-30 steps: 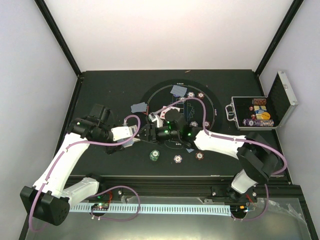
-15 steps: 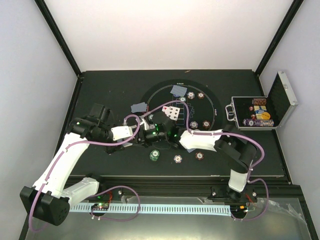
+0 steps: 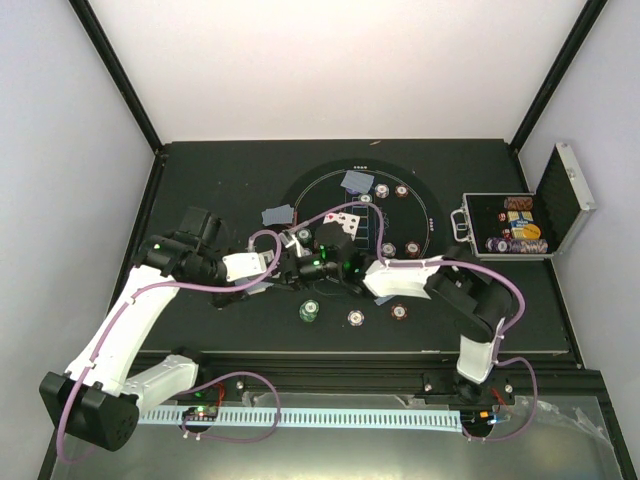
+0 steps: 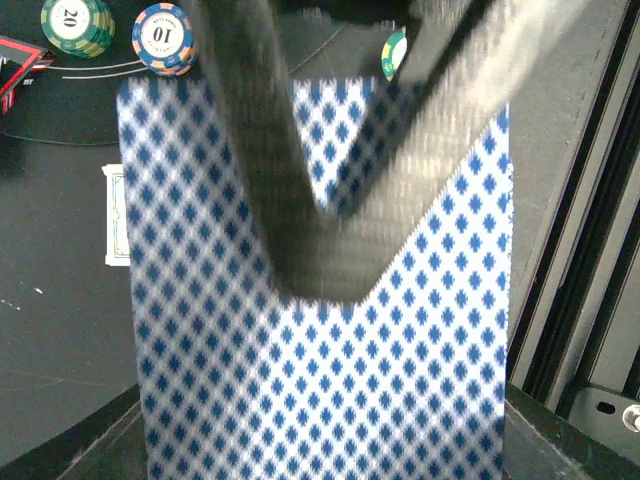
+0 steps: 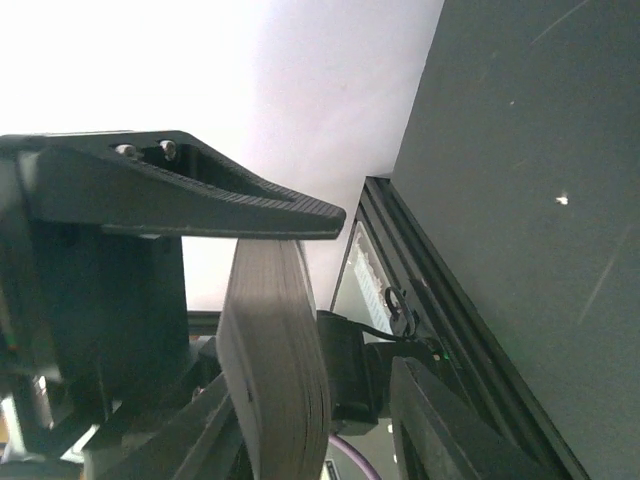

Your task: Distribute texas hold em gaming equipment

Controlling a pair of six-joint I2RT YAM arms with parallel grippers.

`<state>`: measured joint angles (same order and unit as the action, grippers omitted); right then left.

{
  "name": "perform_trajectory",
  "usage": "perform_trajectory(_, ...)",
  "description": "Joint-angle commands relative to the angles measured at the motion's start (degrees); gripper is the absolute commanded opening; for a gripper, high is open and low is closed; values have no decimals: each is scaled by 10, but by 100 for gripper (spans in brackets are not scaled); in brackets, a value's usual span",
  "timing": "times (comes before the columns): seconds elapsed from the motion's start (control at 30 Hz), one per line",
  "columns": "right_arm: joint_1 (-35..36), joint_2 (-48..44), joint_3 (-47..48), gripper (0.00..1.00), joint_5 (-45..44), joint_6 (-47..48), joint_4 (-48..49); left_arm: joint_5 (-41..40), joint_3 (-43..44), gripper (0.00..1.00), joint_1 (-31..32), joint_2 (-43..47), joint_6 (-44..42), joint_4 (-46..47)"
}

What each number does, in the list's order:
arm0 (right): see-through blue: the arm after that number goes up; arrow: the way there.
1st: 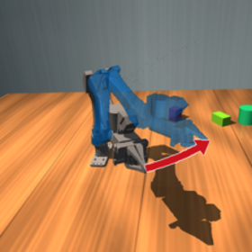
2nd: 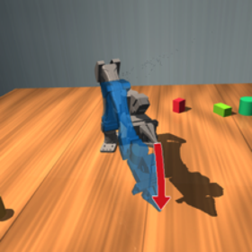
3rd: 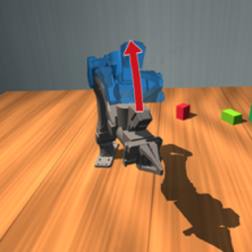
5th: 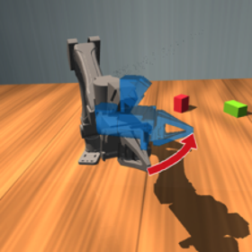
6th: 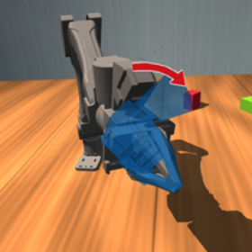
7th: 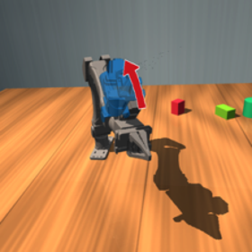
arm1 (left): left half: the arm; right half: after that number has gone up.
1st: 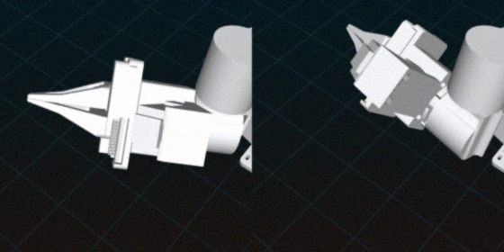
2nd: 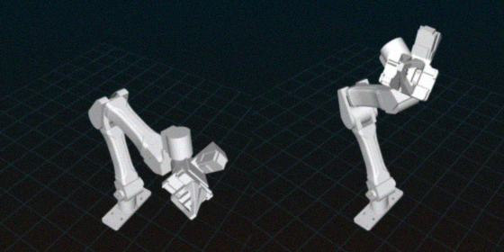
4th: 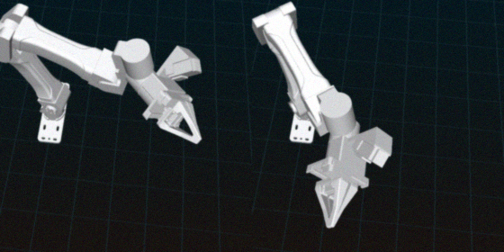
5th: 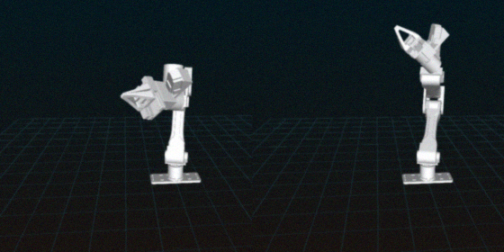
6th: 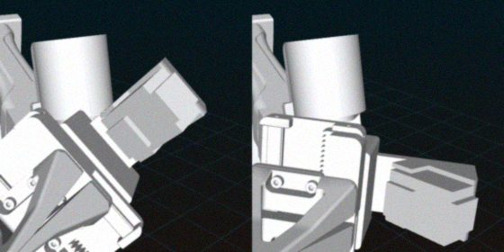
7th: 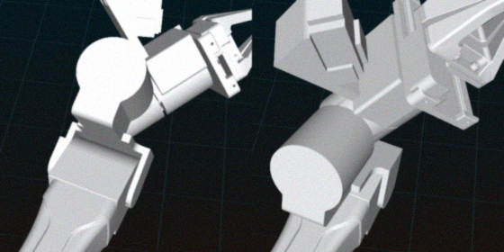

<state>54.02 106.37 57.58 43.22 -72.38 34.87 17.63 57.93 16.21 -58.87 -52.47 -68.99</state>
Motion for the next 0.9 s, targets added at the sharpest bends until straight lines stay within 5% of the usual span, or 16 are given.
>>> perform_trajectory(0.0, -25, -27, -41, 35, -3, 15, -21, 7, 24, 2, -1, 8, -4, -5)
perform_trajectory(0.37, -37, -73, -41, 2, -9, 39, -60, 4, 23, 2, -1, 8, -3, -4)
perform_trajectory(0.73, -83, -134, -42, 1, 3, 101, -152, 2, 20, 2, -1, 6, -2, -3)
perform_trajectory(0.87, -134, -151, 27, 1, -15, 268, -371, 0, 20, 2, -1, 7, -3, -4)
